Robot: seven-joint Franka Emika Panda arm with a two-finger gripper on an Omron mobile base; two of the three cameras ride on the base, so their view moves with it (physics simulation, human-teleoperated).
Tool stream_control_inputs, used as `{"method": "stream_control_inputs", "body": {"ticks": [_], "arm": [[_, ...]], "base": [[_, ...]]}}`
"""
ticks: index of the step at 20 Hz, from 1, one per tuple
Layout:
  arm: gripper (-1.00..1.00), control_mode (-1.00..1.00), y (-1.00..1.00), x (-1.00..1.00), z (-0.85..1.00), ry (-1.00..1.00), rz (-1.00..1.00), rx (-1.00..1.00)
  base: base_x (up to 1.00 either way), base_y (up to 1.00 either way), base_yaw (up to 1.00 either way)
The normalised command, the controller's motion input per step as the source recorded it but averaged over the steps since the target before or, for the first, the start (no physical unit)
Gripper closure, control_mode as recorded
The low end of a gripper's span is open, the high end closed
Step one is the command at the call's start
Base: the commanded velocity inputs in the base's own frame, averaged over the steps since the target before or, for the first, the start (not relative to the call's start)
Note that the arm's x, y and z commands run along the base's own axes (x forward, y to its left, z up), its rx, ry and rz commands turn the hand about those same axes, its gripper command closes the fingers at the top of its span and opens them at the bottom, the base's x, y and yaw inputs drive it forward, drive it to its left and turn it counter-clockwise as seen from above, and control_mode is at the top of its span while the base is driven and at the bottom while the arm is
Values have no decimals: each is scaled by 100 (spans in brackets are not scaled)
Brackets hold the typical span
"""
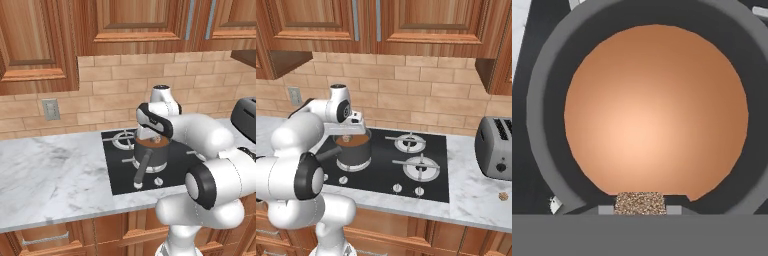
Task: Pick up the sugar cube(s) and place them in the saucepan with hot chocolate.
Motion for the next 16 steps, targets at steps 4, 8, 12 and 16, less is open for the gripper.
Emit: {"method": "stream_control_inputs", "body": {"ticks": [4,8,12,16], "arm": [[-100,-100,1,0,0,1,0,0],[-100,-100,-5,0,3,1,0,0],[-100,-100,-1,-9,11,0,0,-5],[-100,-100,-13,-34,25,0,-1,-5]], "base": [[0,0,0],[0,0,0],[0,0,0],[0,0,0]]}}
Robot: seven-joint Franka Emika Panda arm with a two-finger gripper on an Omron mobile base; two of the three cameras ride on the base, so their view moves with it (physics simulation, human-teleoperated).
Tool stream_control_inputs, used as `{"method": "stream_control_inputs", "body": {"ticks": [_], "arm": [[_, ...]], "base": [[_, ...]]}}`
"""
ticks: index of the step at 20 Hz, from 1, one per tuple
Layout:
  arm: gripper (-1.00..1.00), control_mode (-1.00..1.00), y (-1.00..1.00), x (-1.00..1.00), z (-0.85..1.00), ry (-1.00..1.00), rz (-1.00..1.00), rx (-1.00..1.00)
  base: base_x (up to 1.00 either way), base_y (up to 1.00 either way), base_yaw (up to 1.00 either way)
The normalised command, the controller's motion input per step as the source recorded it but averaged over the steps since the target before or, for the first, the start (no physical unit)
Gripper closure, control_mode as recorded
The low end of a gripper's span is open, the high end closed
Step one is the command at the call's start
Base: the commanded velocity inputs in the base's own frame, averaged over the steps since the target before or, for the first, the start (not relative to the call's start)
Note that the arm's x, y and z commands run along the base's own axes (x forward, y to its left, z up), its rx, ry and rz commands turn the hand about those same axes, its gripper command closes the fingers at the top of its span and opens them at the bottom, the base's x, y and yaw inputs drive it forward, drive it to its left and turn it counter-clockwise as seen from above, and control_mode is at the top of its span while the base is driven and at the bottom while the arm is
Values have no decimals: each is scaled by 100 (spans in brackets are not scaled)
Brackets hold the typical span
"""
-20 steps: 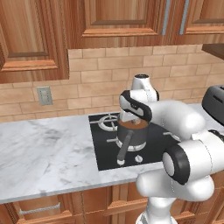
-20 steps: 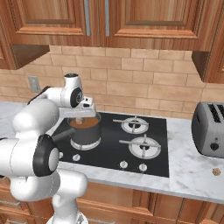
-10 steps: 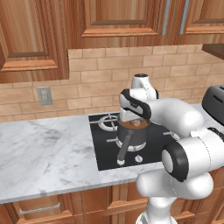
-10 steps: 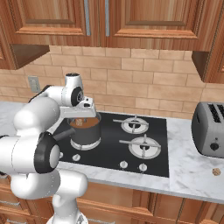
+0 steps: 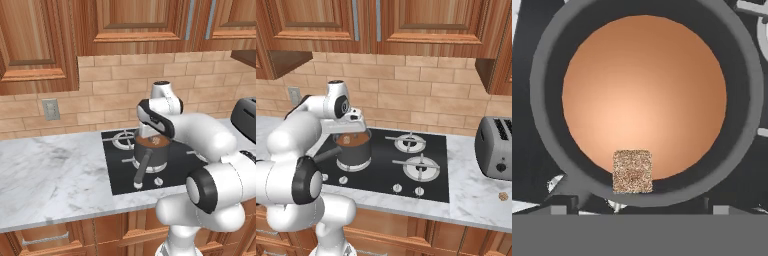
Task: Pick up the sugar cube(s) and place them in the saucepan with hot chocolate.
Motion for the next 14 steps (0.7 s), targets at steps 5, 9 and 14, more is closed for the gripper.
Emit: {"method": "stream_control_inputs", "body": {"ticks": [5,9,14], "arm": [[-100,-100,-38,-33,22,0,-6,-5],[-100,-100,-62,-29,9,0,-12,-6],[-100,-100,-69,-21,10,0,-16,-5]], "base": [[0,0,0],[0,0,0],[0,0,0]]}}
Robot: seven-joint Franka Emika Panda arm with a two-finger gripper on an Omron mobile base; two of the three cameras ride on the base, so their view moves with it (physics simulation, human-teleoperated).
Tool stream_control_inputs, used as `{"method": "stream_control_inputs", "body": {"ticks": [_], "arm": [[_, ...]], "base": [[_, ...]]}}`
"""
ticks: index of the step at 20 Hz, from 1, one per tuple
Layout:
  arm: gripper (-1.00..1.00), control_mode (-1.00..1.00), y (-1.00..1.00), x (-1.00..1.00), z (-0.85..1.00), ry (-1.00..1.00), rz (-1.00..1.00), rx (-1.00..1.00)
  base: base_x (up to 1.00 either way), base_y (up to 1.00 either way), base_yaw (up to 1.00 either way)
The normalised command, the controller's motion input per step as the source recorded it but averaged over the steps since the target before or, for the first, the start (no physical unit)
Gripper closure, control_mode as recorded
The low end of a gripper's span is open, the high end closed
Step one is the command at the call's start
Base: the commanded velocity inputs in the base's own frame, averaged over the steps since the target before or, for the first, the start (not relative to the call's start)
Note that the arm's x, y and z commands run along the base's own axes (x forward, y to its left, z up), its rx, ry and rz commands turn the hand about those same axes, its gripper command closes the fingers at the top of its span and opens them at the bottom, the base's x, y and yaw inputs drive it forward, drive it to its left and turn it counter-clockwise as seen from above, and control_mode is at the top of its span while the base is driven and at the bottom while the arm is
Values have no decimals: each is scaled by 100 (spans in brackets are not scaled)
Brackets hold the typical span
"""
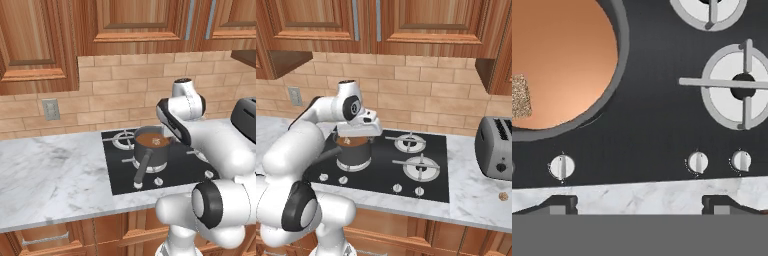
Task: Pick up the sugar cube(s) and place them in the saucepan with hot chocolate.
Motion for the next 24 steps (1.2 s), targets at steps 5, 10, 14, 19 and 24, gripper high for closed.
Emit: {"method": "stream_control_inputs", "body": {"ticks": [5,10,14,19,24], "arm": [[-100,-100,-81,0,8,0,-14,-2],[-100,-100,-96,1,0,0,-17,0],[-100,-100,-100,0,0,0,-15,0],[-100,-100,-89,-2,0,-3,-12,0],[-100,-100,-69,-11,0,-4,-9,1]], "base": [[0,0,0],[0,0,0],[0,0,0],[0,0,0],[0,0,0]]}}
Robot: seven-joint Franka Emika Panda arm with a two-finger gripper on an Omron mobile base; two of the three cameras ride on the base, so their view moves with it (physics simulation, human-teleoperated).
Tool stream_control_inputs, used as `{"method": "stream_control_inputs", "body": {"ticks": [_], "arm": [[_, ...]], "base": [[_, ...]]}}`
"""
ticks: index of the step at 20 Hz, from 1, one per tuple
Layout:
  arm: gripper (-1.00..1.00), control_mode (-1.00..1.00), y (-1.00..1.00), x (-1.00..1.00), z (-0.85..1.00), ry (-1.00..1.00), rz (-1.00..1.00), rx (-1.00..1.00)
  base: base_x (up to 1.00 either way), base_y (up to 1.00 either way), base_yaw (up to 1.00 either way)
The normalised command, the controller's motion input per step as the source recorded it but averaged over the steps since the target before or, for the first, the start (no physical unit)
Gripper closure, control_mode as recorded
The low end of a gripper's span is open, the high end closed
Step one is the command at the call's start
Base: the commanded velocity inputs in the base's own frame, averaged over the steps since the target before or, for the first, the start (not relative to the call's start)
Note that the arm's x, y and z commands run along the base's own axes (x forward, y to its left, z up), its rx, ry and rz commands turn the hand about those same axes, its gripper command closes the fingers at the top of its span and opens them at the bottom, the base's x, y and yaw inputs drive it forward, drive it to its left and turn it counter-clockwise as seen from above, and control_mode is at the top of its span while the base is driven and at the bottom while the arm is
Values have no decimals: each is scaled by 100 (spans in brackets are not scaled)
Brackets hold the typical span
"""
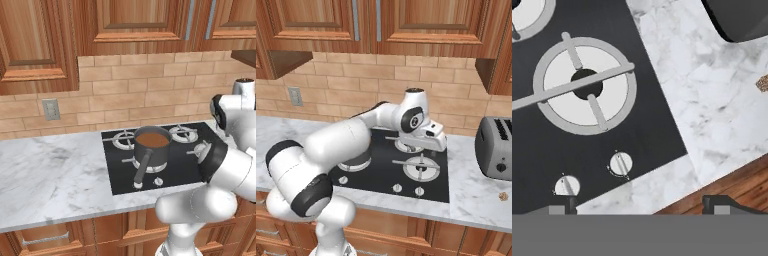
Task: Pick up the sugar cube(s) and place them in the saucepan with hot chocolate.
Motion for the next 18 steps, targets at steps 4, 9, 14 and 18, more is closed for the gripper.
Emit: {"method": "stream_control_inputs", "body": {"ticks": [4,9,14,18], "arm": [[-100,-100,-57,-1,0,0,-5,0],[-100,-100,-59,-8,-3,-3,-8,0],[-100,-100,-68,-1,-2,-5,-15,0],[-100,-100,-51,-12,0,-22,-14,4]], "base": [[0,0,0],[0,0,0],[0,0,0],[0,0,0]]}}
